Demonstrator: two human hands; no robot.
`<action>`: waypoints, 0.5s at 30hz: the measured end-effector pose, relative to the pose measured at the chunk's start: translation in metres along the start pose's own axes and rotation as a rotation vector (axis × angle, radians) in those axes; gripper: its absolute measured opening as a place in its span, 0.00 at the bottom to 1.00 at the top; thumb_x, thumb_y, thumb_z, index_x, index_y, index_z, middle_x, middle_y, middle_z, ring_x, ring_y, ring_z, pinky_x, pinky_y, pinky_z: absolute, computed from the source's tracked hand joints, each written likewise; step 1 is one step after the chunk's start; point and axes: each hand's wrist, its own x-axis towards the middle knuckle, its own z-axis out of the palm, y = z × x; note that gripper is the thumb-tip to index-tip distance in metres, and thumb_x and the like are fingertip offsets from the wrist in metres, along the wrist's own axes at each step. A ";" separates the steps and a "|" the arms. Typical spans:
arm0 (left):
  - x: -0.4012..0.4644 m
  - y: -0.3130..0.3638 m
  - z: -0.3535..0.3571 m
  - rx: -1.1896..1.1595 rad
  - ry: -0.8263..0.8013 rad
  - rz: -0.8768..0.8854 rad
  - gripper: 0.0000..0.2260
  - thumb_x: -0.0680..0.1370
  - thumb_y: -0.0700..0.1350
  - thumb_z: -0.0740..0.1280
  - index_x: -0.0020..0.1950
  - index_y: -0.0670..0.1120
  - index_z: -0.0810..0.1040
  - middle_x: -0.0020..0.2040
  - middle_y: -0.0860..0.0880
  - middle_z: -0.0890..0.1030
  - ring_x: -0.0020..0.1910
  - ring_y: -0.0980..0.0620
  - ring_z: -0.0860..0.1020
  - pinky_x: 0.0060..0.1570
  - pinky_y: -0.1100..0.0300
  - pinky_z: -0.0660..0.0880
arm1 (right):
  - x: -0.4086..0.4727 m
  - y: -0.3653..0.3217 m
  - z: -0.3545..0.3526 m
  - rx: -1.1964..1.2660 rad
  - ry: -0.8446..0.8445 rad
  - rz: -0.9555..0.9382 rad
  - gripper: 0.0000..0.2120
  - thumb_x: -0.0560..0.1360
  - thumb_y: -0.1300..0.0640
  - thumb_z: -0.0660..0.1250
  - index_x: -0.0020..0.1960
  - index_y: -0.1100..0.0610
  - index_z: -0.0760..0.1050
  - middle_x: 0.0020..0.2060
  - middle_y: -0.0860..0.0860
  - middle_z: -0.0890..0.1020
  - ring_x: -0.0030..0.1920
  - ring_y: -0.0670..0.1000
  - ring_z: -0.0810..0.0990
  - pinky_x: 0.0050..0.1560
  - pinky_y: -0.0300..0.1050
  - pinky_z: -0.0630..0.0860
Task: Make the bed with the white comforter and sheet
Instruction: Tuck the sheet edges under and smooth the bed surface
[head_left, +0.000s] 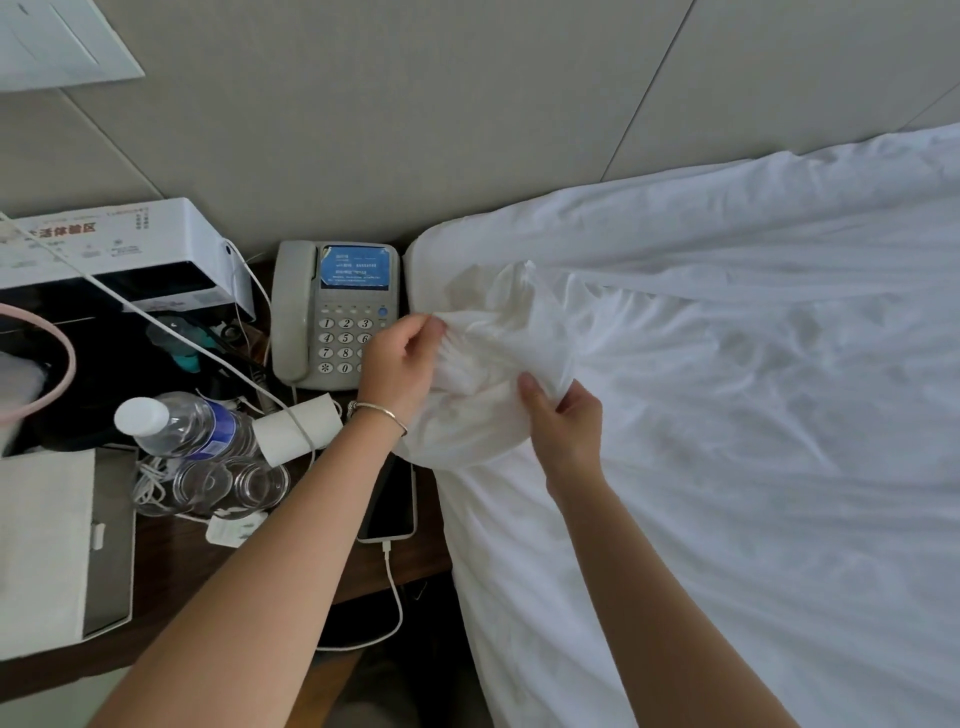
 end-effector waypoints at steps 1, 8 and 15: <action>0.005 0.002 -0.003 0.036 0.042 0.014 0.13 0.79 0.43 0.62 0.41 0.35 0.77 0.33 0.41 0.75 0.34 0.54 0.69 0.34 0.62 0.64 | 0.004 -0.003 -0.001 0.028 0.029 -0.010 0.05 0.75 0.60 0.71 0.42 0.52 0.78 0.39 0.49 0.83 0.41 0.47 0.81 0.44 0.42 0.78; 0.033 0.023 0.005 -0.123 0.033 -0.336 0.15 0.82 0.46 0.58 0.36 0.44 0.68 0.33 0.49 0.69 0.37 0.50 0.67 0.39 0.58 0.61 | 0.014 -0.031 0.001 0.001 -0.064 -0.166 0.09 0.76 0.62 0.66 0.55 0.52 0.74 0.46 0.46 0.81 0.46 0.46 0.80 0.47 0.42 0.78; 0.021 0.022 0.012 0.018 -0.228 -0.273 0.17 0.79 0.53 0.63 0.49 0.38 0.73 0.42 0.45 0.76 0.44 0.45 0.76 0.41 0.55 0.68 | 0.022 -0.048 0.001 0.240 -0.117 0.136 0.14 0.77 0.44 0.66 0.46 0.55 0.80 0.46 0.51 0.85 0.48 0.51 0.84 0.48 0.44 0.80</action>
